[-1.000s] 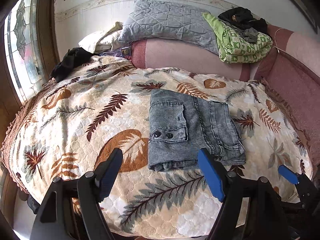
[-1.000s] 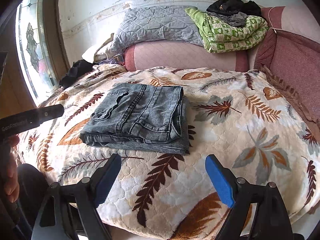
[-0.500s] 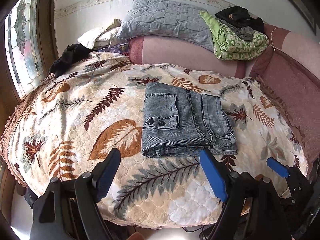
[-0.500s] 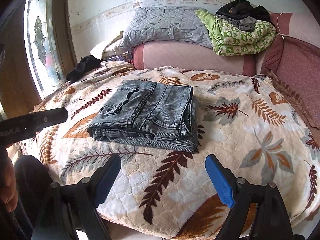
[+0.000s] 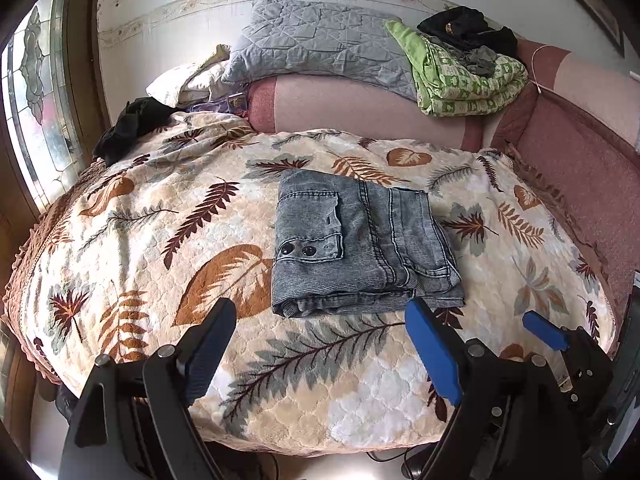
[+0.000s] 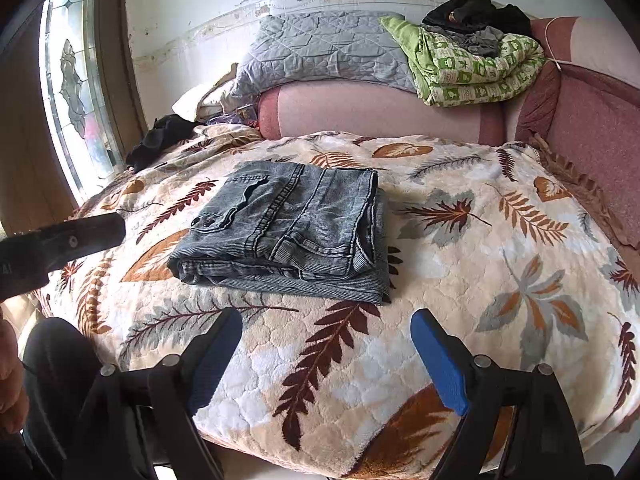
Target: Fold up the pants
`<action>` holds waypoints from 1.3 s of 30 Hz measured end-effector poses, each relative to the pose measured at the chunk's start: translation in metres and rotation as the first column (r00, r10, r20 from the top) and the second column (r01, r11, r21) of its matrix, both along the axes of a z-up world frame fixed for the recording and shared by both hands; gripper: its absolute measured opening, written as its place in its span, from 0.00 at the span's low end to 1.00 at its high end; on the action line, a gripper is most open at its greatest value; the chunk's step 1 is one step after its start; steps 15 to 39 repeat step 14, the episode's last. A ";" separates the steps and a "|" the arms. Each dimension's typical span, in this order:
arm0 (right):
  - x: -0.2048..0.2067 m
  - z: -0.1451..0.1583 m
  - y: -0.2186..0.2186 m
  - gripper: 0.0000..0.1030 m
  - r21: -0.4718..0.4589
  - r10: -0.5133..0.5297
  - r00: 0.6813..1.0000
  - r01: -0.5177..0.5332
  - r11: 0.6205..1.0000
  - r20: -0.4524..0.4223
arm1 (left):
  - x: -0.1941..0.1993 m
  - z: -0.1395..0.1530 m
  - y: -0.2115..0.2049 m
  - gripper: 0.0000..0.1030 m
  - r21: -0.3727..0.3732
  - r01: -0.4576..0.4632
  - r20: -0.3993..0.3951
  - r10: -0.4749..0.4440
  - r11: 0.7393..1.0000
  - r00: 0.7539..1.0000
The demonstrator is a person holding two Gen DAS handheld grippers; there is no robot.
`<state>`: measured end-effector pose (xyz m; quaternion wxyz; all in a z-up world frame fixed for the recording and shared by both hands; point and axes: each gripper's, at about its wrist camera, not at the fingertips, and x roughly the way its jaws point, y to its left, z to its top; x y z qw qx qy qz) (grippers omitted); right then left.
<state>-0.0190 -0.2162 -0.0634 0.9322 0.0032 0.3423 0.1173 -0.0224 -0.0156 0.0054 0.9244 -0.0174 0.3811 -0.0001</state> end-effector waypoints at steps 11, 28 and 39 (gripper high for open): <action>0.004 -0.006 0.000 0.86 0.005 -0.004 1.000 0.005 1.000 -0.014 | 0.009 -0.005 -0.001 0.94 -0.022 0.014 -0.028 -0.014 1.000 0.999; 0.006 -0.007 0.000 0.86 0.005 -0.007 1.000 0.007 1.000 -0.019 | 0.012 -0.008 0.000 0.94 -0.016 0.008 -0.031 -0.009 1.000 0.999; 0.006 -0.007 0.000 0.86 0.005 -0.007 1.000 0.007 1.000 -0.019 | 0.012 -0.008 0.000 0.94 -0.016 0.008 -0.031 -0.009 1.000 0.999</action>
